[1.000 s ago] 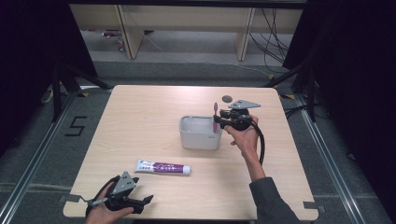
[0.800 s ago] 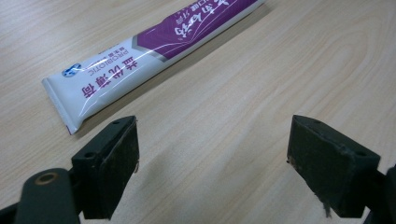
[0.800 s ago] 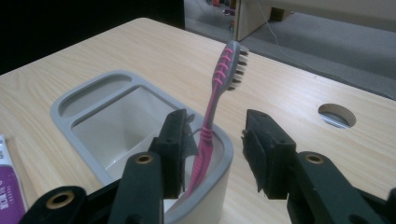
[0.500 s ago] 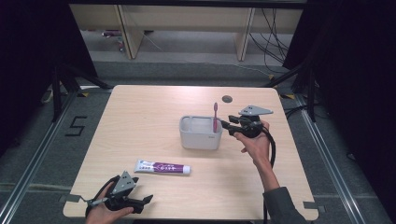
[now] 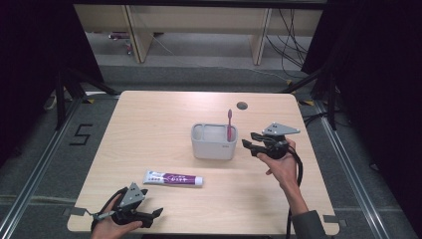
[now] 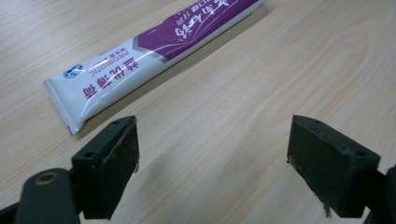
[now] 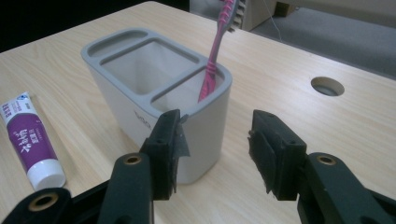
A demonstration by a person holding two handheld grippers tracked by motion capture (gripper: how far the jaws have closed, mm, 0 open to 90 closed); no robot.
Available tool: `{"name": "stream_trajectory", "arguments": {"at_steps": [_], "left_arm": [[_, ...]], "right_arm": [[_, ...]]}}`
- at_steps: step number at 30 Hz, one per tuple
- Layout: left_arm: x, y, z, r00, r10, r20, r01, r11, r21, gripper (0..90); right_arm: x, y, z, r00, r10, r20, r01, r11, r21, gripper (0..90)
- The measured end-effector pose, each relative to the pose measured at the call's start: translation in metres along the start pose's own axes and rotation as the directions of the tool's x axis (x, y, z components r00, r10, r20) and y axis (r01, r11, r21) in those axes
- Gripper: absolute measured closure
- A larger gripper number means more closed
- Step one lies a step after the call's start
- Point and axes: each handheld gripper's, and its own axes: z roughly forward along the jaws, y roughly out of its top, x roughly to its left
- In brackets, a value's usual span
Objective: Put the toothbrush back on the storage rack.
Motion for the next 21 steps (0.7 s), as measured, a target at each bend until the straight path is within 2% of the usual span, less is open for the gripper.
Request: {"name": "stream_trajectory", "arguments": {"at_steps": [1,2,3,4,5,6,8,9,10,11,12,13,14,16,17,18,19,21], "left_arm": [[-0.001,0.000,0.001,0.9999,-0.010,0.000,0.010,0.9999,-0.005,16.3],[-0.001,0.000,0.000,1.0000,-0.008,-0.001,0.008,1.0000,0.001,16.3],[-0.001,0.000,0.000,1.0000,-0.010,0.000,0.010,1.0000,-0.001,16.3],[-0.001,0.000,0.000,1.0000,-0.008,-0.001,0.008,1.0000,0.003,16.3],[-0.001,0.000,-0.001,1.0000,-0.006,-0.006,0.006,1.0000,0.004,16.3],[-0.001,0.000,-0.001,1.0000,-0.003,-0.003,0.003,1.0000,0.006,16.3],[-0.001,0.000,-0.001,1.0000,-0.003,-0.002,0.003,1.0000,0.005,16.3],[-0.001,0.000,-0.001,1.0000,-0.002,-0.003,0.002,1.0000,0.005,16.3],[-0.001,0.000,-0.001,1.0000,-0.003,-0.003,0.003,1.0000,0.006,16.3],[-0.001,0.000,-0.001,1.0000,-0.003,-0.004,0.003,1.0000,0.006,16.3],[-0.001,0.000,-0.001,1.0000,-0.002,-0.004,0.002,1.0000,0.007,16.3],[-0.001,0.000,-0.001,1.0000,0.000,-0.008,0.001,1.0000,0.009,16.3],[-0.001,0.001,-0.001,1.0000,0.001,-0.003,-0.001,0.9999,0.010,16.3],[-0.001,0.000,-0.001,1.0000,0.004,-0.003,-0.004,1.0000,0.008,16.3],[-0.001,0.000,-0.001,1.0000,0.004,-0.003,-0.004,1.0000,0.008,16.3],[-0.001,0.000,-0.001,1.0000,0.004,-0.003,-0.004,1.0000,0.007,16.3],[-0.001,0.001,-0.001,1.0000,0.001,-0.004,-0.001,1.0000,0.009,16.3],[-0.001,0.000,-0.001,1.0000,0.004,-0.003,-0.004,1.0000,0.008,16.3]], "right_arm": [[-0.002,-0.002,-0.001,0.9999,-0.014,0.004,0.014,0.9998,0.011,53.3],[-0.001,-0.004,-0.001,0.9999,-0.006,0.012,0.006,0.9999,0.011,53.3],[0.001,-0.005,-0.002,0.9997,0.023,0.004,-0.023,0.9994,0.027,53.2],[-0.001,-0.007,-0.001,1.0000,-0.005,0.006,0.004,0.9997,0.023,53.2],[-0.001,-0.009,-0.001,1.0000,-0.006,0.004,0.005,0.9994,0.033,53.1],[0.002,-0.011,-0.002,0.9995,0.029,0.011,-0.030,0.9986,0.044,52.7],[0.001,-0.013,-0.002,0.9999,-0.001,0.014,0.000,0.9991,0.042,52.0],[0.002,-0.014,-0.002,0.9999,0.015,0.002,-0.015,0.9986,0.051,51.7],[0.000,-0.016,-0.003,0.9998,-0.019,0.011,0.018,0.9989,0.044,51.3],[0.003,-0.017,-0.004,0.9998,0.014,0.011,-0.015,0.9985,0.054,51.3],[0.004,-0.018,-0.005,0.9997,0.024,0.007,-0.024,0.9975,0.066,51.3],[0.004,-0.020,-0.006,0.9997,0.022,0.006,-0.022,0.9975,0.067,51.3],[0.002,-0.022,-0.006,0.9997,-0.017,0.017,0.016,0.9984,0.054,51.3],[0.003,-0.024,-0.006,0.9999,-0.014,0.005,0.013,0.9981,0.061,51.2],[0.006,-0.025,-0.007,0.9999,0.006,0.012,-0.006,0.9979,0.064,51.2],[0.005,-0.026,-0.007,0.9999,-0.011,-0.003,0.012,0.9976,0.068,51.1],[0.008,-0.026,-0.008,0.9999,0.006,0.009,-0.006,0.9972,0.075,51.1],[0.008,-0.027,-0.009,0.9997,-0.023,0.003,0.023,0.9975,0.068,50.8]]}}
